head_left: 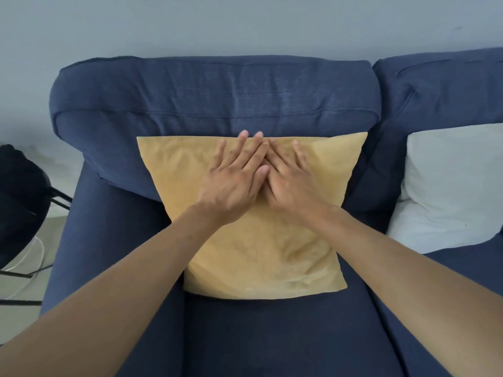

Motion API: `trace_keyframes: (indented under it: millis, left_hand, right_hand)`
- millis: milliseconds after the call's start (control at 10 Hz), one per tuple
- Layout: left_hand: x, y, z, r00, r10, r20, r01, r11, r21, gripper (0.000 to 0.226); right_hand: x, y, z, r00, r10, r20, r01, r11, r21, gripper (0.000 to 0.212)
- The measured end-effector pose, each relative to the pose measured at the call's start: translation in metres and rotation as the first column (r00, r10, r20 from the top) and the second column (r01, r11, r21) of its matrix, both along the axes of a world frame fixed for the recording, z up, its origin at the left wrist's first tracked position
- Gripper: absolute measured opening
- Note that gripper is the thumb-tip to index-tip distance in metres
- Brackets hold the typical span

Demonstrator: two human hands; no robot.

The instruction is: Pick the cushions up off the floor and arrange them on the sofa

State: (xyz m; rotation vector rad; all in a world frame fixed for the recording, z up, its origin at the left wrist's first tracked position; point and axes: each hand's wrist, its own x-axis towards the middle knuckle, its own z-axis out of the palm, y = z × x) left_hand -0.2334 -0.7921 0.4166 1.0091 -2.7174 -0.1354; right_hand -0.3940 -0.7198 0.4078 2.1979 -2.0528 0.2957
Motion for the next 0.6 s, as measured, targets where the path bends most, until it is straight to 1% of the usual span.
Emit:
trace_keyframes:
  millis: [100, 200, 300, 400, 500, 600]
  left_hand:
    - [0.007, -0.016, -0.013, 0.982, 0.063, 0.177, -0.067, 0.998, 0.017, 0.076]
    - [0.038, -0.032, -0.017, 0.957, 0.138, 0.257, -0.139, 0.99, -0.013, 0.081]
    - [0.068, -0.042, -0.015, 0.936, 0.215, 0.279, -0.216, 0.976, -0.027, 0.081]
    - [0.091, -0.048, -0.006, 0.912, 0.265, 0.314, -0.269, 0.963, -0.033, 0.085]
    - [0.102, -0.049, 0.009, 0.885, 0.287, 0.367, -0.294, 0.955, -0.038, 0.09]
    - [0.103, -0.036, 0.021, 0.9, 0.311, 0.307, -0.313, 0.949, -0.046, 0.09]
  right_hand:
    - [-0.022, -0.001, -0.005, 0.996, -0.076, -0.056, 0.08, 0.994, 0.077, 0.071]
    - [-0.056, 0.011, -0.003, 0.986, -0.151, -0.071, 0.157, 0.984, 0.087, 0.075]
    - [-0.088, 0.026, 0.003, 0.96, -0.273, -0.056, 0.278, 0.954, 0.116, 0.077]
    - [-0.115, 0.045, 0.016, 0.888, -0.459, 0.017, 0.451, 0.879, 0.155, 0.081]
    - [-0.149, 0.068, 0.031, 0.752, -0.635, 0.178, 0.612, 0.773, 0.168, 0.084]
    - [-0.163, 0.098, 0.068, 0.583, -0.705, 0.403, 0.744, 0.663, 0.083, 0.07]
